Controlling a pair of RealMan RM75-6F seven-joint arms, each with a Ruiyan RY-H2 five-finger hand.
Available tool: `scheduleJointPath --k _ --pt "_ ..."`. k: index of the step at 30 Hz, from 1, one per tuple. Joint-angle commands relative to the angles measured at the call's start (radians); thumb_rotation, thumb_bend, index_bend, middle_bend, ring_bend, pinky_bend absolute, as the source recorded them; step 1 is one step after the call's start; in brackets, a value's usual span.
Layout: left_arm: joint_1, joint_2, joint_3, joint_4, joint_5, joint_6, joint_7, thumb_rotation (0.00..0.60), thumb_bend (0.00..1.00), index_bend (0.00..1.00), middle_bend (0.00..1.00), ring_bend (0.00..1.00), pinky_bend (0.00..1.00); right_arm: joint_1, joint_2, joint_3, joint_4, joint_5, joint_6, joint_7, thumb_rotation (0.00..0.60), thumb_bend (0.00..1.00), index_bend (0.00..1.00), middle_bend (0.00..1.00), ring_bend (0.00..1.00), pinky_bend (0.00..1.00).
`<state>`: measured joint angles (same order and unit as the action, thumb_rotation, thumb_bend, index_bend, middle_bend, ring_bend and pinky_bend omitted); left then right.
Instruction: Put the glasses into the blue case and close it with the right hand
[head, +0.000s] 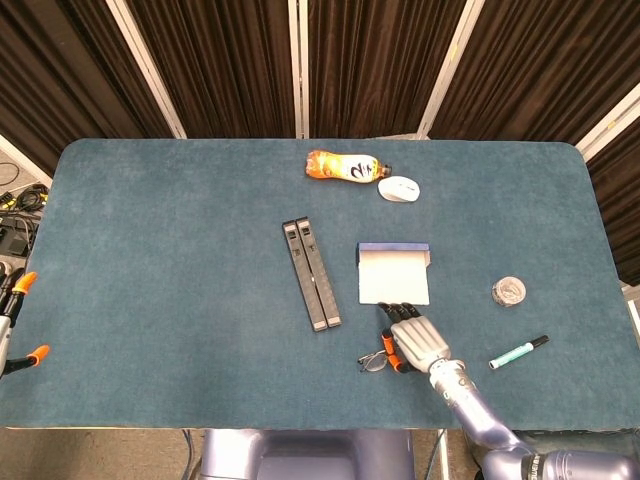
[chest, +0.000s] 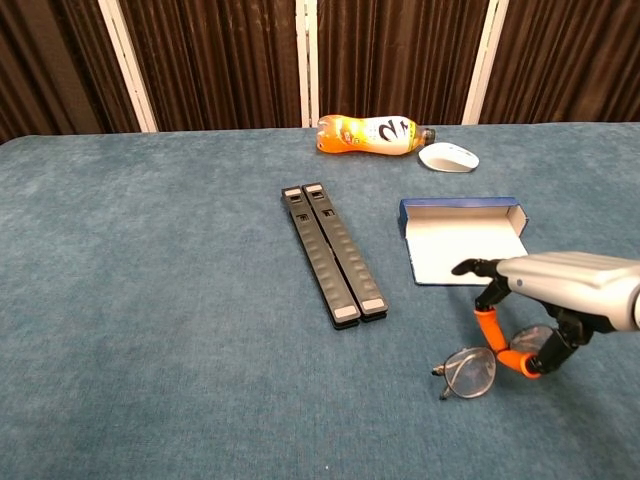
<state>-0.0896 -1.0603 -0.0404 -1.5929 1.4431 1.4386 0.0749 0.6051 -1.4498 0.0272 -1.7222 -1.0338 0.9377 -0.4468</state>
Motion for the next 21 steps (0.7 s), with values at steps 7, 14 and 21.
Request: scheduleJointPath --k 7,14,21 --pt "-0.002 0.007 0.0 -0.009 0.004 -0.001 -0.01 0.6 0.0 0.0 0.0 0.0 0.0 0.026 0.004 0.064 -0.002 0.033 0.004 0.036 0.6 0.36 0.61 0.0 0.0 0.0" --pt "-0.008 0.006 -0.003 -0.008 -0.001 -0.01 -0.012 0.6 0.0 0.0 0.0 0.0 0.0 0.099 -0.032 0.165 0.103 0.116 -0.028 0.057 0.6 0.36 0.62 0.0 0.0 0.0" --pt "-0.018 0.004 -0.022 0.013 -0.046 -0.035 -0.026 0.6 0.0 0.0 0.0 0.0 0.0 0.193 -0.097 0.236 0.308 0.23 -0.113 0.069 0.6 0.36 0.62 0.0 0.0 0.0"
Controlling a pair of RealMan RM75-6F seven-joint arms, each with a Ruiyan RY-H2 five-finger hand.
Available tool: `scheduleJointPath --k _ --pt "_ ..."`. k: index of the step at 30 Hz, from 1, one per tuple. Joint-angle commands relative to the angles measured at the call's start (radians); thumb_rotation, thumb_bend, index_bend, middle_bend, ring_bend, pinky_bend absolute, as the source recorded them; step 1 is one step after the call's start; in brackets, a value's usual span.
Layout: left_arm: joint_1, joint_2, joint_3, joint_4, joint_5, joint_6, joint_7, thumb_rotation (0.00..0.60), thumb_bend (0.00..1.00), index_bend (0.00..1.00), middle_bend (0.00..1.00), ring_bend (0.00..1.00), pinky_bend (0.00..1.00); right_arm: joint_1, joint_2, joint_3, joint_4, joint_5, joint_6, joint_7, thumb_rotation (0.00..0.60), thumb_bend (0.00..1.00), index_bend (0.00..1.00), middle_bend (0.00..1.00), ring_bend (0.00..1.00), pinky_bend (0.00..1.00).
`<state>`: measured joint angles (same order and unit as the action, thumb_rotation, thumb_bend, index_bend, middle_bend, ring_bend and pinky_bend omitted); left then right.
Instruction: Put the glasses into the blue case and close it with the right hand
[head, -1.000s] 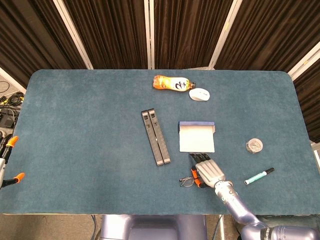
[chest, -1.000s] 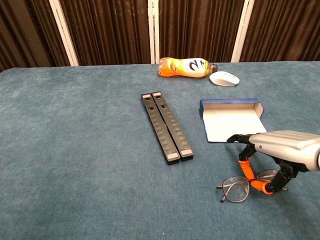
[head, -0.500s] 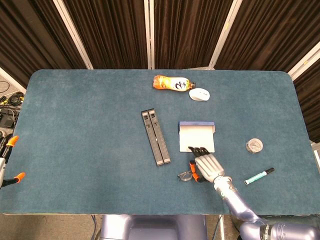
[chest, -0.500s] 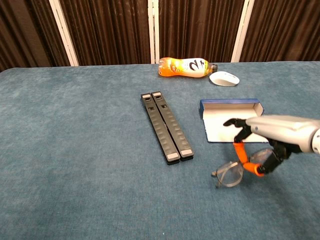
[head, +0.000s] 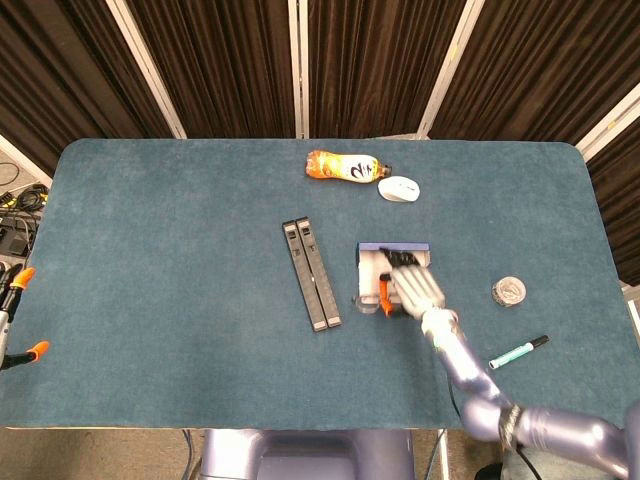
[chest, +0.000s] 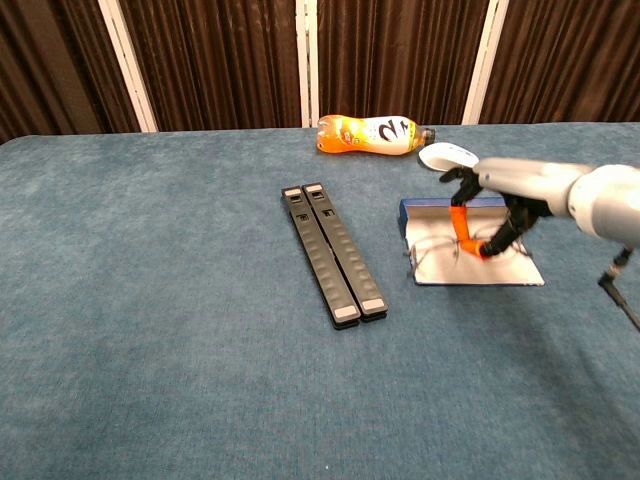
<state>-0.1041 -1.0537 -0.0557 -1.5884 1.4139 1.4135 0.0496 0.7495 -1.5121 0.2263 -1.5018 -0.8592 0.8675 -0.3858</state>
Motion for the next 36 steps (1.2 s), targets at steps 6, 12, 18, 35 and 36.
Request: scheduleJointPath --k 6,12,18,35,36 --pt "-0.011 -0.004 -0.019 0.025 -0.054 -0.035 -0.016 0.6 0.0 0.0 0.0 0.0 0.0 0.088 -0.076 0.045 0.226 0.093 -0.088 0.023 0.6 0.36 0.63 0.0 0.0 0.0" --pt "-0.016 -0.008 -0.021 0.036 -0.066 -0.049 -0.017 0.6 0.0 0.0 0.0 0.0 0.0 0.107 -0.116 0.037 0.326 0.102 -0.109 0.036 0.6 0.36 0.63 0.0 0.0 0.0" --pt "-0.022 -0.012 -0.023 0.044 -0.078 -0.064 -0.017 0.6 0.0 0.0 0.0 0.0 0.0 0.124 -0.154 0.037 0.407 0.12 -0.127 0.04 0.6 0.36 0.63 0.0 0.0 0.0" --pt "-0.027 -0.013 -0.026 0.053 -0.093 -0.075 -0.022 0.6 0.0 0.0 0.0 0.0 0.0 0.158 -0.225 0.053 0.54 0.15 -0.132 0.022 0.6 0.36 0.61 0.0 0.0 0.0" --pt "-0.027 -0.013 -0.026 0.053 -0.093 -0.076 -0.023 0.6 0.0 0.0 0.0 0.0 0.0 0.157 -0.225 0.053 0.543 0.15 -0.132 0.022 0.6 0.35 0.57 0.0 0.0 0.0"
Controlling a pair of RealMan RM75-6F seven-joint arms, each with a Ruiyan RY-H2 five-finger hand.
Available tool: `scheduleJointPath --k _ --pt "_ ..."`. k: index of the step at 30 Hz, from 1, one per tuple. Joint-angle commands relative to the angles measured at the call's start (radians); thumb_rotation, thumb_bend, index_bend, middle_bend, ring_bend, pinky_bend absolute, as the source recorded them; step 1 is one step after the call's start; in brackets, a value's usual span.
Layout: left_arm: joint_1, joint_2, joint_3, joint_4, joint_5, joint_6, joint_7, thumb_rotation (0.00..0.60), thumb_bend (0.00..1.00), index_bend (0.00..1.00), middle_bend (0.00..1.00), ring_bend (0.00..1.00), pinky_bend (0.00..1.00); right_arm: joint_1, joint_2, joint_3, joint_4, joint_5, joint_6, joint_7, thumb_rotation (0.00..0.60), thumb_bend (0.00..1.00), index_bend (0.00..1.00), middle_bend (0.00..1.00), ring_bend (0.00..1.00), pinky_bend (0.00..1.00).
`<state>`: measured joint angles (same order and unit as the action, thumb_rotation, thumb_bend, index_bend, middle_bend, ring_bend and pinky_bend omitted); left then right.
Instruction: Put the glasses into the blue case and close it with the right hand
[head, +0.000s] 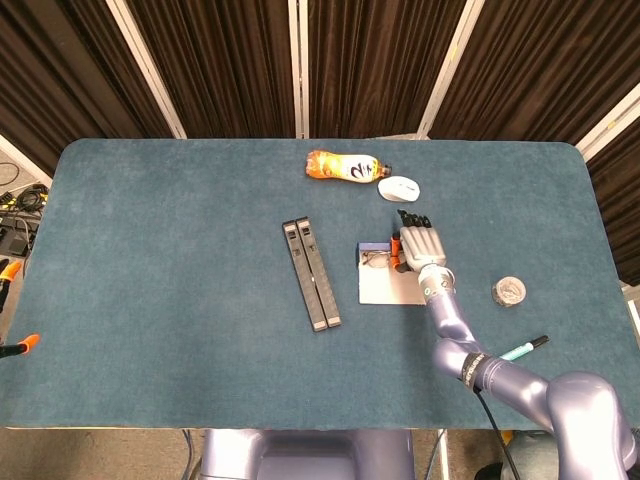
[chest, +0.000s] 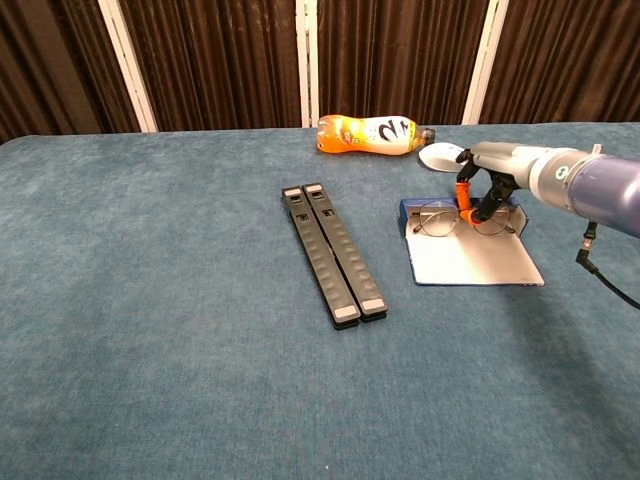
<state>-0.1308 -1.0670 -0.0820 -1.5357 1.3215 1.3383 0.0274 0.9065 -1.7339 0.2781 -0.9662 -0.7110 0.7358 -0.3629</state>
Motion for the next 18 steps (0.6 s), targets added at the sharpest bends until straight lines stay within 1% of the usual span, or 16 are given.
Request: scheduleJointPath --k 1,3,4,5,6,9,14,18 --pt "0.0 0.0 0.0 0.0 -0.001 -0.001 0.0 0.6 0.0 0.0 0.0 0.0 0.0 -0.001 -0.004 0.001 0.009 0.001 0.001 -0.001 0.6 0.35 0.53 0.0 0.0 0.0" --pt "-0.001 0.0 0.001 0.0 0.0 -0.001 0.001 0.6 0.0 0.0 0.0 0.0 0.0 -0.006 -0.002 0.0 0.007 -0.003 0.005 0.002 0.6 0.32 0.38 0.0 0.0 0.0" --pt "0.0 0.0 0.001 -0.001 0.001 0.0 0.001 0.6 0.0 0.0 0.0 0.0 0.0 -0.009 0.0 0.0 0.002 -0.008 0.005 0.007 0.6 0.3 0.33 0.0 0.0 0.0" --pt "0.0 0.0 0.002 -0.002 0.003 0.001 0.001 0.6 0.0 0.0 0.0 0.0 0.0 -0.013 0.006 -0.005 -0.008 -0.018 0.006 0.009 0.6 0.27 0.25 0.0 0.0 0.0" --pt "0.001 0.002 0.004 -0.005 0.005 0.002 0.002 0.6 0.0 0.0 0.0 0.0 0.0 -0.018 0.01 -0.009 -0.018 -0.032 0.019 0.011 0.6 0.24 0.19 0.0 0.0 0.0" --pt "0.002 0.004 0.005 -0.01 0.007 0.004 0.005 0.6 0.0 0.0 0.0 0.0 0.0 -0.031 0.021 -0.01 -0.046 -0.065 0.042 0.028 0.6 0.2 0.13 0.0 0.0 0.0" --pt "0.002 0.005 0.006 -0.011 0.009 0.006 0.004 0.6 0.0 0.0 0.0 0.0 0.0 -0.043 0.035 -0.01 -0.074 -0.098 0.068 0.042 0.6 0.2 0.12 0.0 0.0 0.0" --pt "0.001 0.003 0.006 -0.009 0.009 0.004 0.004 0.6 0.0 0.0 0.0 0.0 0.0 -0.065 0.049 -0.015 -0.108 -0.162 0.111 0.08 0.6 0.2 0.12 0.0 0.0 0.0"
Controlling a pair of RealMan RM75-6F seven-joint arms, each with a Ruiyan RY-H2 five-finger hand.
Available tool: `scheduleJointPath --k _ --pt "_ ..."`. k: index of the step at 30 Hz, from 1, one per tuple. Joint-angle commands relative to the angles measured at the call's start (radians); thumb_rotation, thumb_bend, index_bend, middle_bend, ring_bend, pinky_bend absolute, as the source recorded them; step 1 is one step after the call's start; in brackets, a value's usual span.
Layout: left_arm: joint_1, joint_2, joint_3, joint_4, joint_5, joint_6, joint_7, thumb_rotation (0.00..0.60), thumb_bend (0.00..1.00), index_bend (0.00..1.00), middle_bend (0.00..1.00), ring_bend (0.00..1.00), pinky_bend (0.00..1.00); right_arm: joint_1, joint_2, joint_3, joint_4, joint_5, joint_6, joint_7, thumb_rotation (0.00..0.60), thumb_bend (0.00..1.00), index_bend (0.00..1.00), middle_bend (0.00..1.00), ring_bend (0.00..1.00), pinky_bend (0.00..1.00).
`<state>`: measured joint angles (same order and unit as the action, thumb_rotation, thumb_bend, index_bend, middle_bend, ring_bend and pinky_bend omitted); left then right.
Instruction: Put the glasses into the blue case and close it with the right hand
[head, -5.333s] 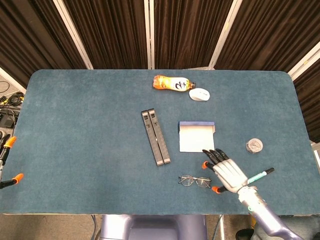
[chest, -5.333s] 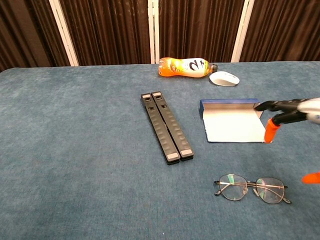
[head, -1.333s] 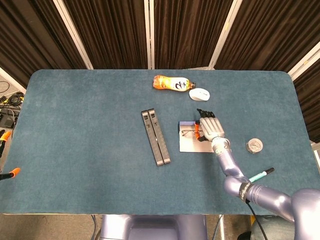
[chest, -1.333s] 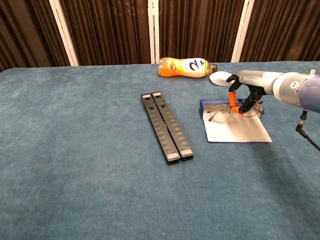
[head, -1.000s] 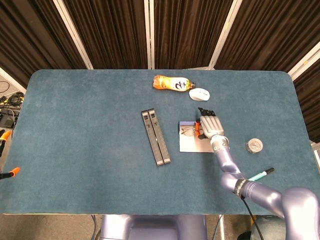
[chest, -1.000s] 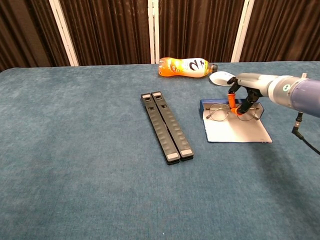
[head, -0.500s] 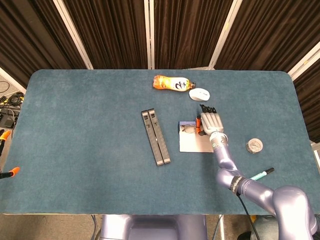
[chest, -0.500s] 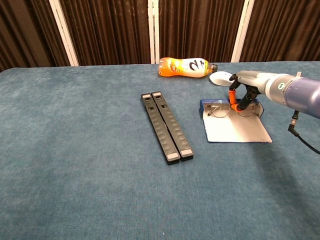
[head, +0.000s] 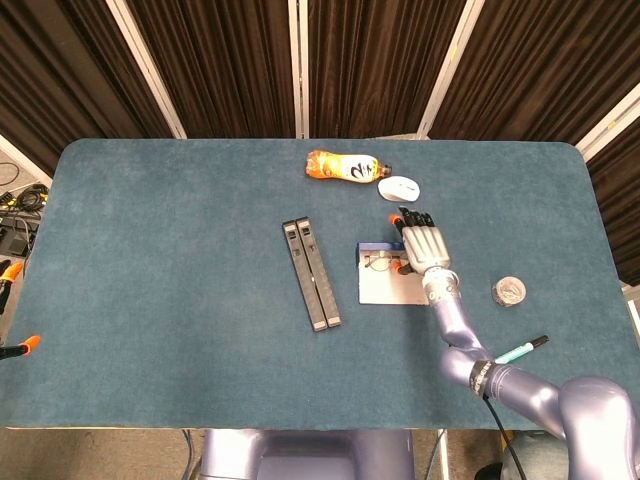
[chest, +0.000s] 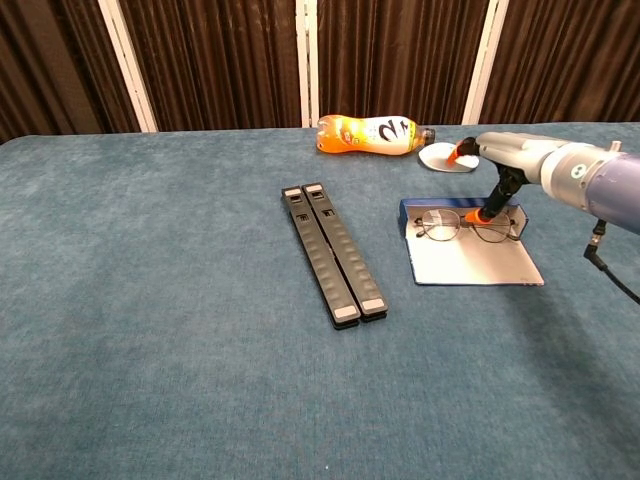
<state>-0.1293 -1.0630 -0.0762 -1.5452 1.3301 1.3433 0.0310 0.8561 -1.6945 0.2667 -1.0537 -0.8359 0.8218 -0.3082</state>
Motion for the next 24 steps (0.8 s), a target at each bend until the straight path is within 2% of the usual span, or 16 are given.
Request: scheduleJointPath --k 1,5,11,24 --pt "-0.001 -0.001 0.001 0.0 0.0 -0.001 0.001 0.6 0.0 0.0 0.0 0.0 0.0 -0.017 0.011 -0.004 -0.022 -0.05 0.03 0.033 0.6 0.2 0.12 0.0 0.0 0.0" --pt "0.0 -0.002 0.001 -0.001 0.0 0.001 0.003 0.6 0.0 0.0 0.0 0.0 0.0 -0.023 0.015 -0.003 -0.026 -0.081 0.036 0.058 0.6 0.18 0.11 0.0 0.0 0.0" --pt "-0.001 -0.002 0.001 -0.001 -0.001 0.0 0.005 0.6 0.0 0.0 0.0 0.0 0.0 -0.021 0.009 -0.023 -0.009 -0.097 0.021 0.031 0.6 0.06 0.08 0.0 0.0 0.0" --pt "-0.004 -0.006 -0.004 0.007 -0.015 -0.007 0.007 0.6 0.0 0.0 0.0 0.0 0.0 -0.004 -0.082 -0.03 0.144 -0.109 -0.019 0.021 0.6 0.06 0.08 0.0 0.0 0.0"
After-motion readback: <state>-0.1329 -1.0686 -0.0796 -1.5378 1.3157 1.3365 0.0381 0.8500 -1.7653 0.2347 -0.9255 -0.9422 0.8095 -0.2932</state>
